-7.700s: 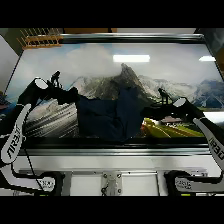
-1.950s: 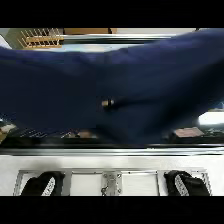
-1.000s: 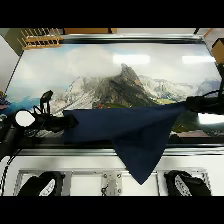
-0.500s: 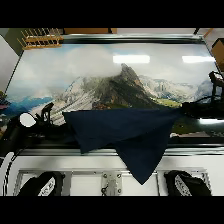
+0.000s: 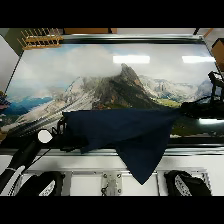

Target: Fold the clothes and pants, and hang the long-sleeved shirts on hangers.

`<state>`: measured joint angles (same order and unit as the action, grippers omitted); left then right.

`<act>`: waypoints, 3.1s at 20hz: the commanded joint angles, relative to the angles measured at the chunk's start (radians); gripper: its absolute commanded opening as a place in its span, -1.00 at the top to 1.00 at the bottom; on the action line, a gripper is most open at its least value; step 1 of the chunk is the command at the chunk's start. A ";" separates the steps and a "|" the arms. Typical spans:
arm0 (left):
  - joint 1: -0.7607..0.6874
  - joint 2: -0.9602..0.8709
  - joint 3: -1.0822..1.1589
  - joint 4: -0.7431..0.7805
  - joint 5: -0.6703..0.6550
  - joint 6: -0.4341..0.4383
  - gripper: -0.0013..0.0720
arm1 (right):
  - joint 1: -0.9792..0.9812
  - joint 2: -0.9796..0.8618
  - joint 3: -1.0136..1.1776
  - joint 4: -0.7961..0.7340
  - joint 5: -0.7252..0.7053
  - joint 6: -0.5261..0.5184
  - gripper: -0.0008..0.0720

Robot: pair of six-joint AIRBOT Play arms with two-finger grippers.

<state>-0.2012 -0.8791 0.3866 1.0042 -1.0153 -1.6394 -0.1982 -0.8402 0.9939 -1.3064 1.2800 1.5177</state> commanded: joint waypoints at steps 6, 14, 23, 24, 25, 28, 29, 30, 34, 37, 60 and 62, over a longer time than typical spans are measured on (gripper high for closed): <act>-0.091 -0.145 0.081 -0.002 -0.020 -0.006 0.95 | 0.000 0.000 0.000 0.000 0.000 0.000 0.95; 0.173 0.145 0.671 -0.012 -0.196 0.004 0.94 | -0.004 0.005 0.336 0.000 -0.187 0.001 0.95; 0.311 0.216 1.386 -0.012 -0.122 0.003 0.94 | -0.004 0.036 0.863 0.000 -0.328 0.001 0.95; 0.311 0.216 1.429 -0.013 -0.092 0.003 0.94 | -0.004 0.051 0.869 0.000 -0.338 0.001 0.95; 0.311 0.216 1.470 -0.013 -0.061 -0.001 0.94 | -0.004 0.069 0.869 0.000 -0.343 0.001 0.95; 0.311 0.205 1.596 -0.013 -0.029 -0.008 0.94 | -0.004 0.118 0.869 0.000 -0.351 0.001 0.95; 0.311 0.191 1.645 -0.014 -0.031 -0.011 0.94 | -0.004 0.132 0.869 0.000 -0.360 0.001 0.95; 0.311 0.176 1.687 -0.015 -0.033 -0.012 0.94 | -0.004 0.144 0.869 0.000 -0.366 0.001 0.95; 0.311 0.104 1.816 -0.137 -0.032 -0.017 0.94 | -0.004 0.173 0.870 0.000 -0.368 0.001 0.95; 0.311 0.050 1.870 -0.170 -0.024 -0.018 0.94 | -0.004 0.174 0.870 -0.004 -0.385 0.001 0.95; 0.224 -1.020 1.642 -0.160 0.145 0.182 0.94 | 0.086 -0.907 0.870 -0.018 -0.367 0.090 0.95; 0.225 -1.074 1.667 -0.159 0.146 0.182 0.94 | 0.086 -0.941 0.870 -0.018 -0.401 0.091 0.95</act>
<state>0.0261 -1.8324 1.9934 0.8455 -0.8753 -1.4670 -0.1223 -1.7020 1.8633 -1.3254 0.9512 1.6093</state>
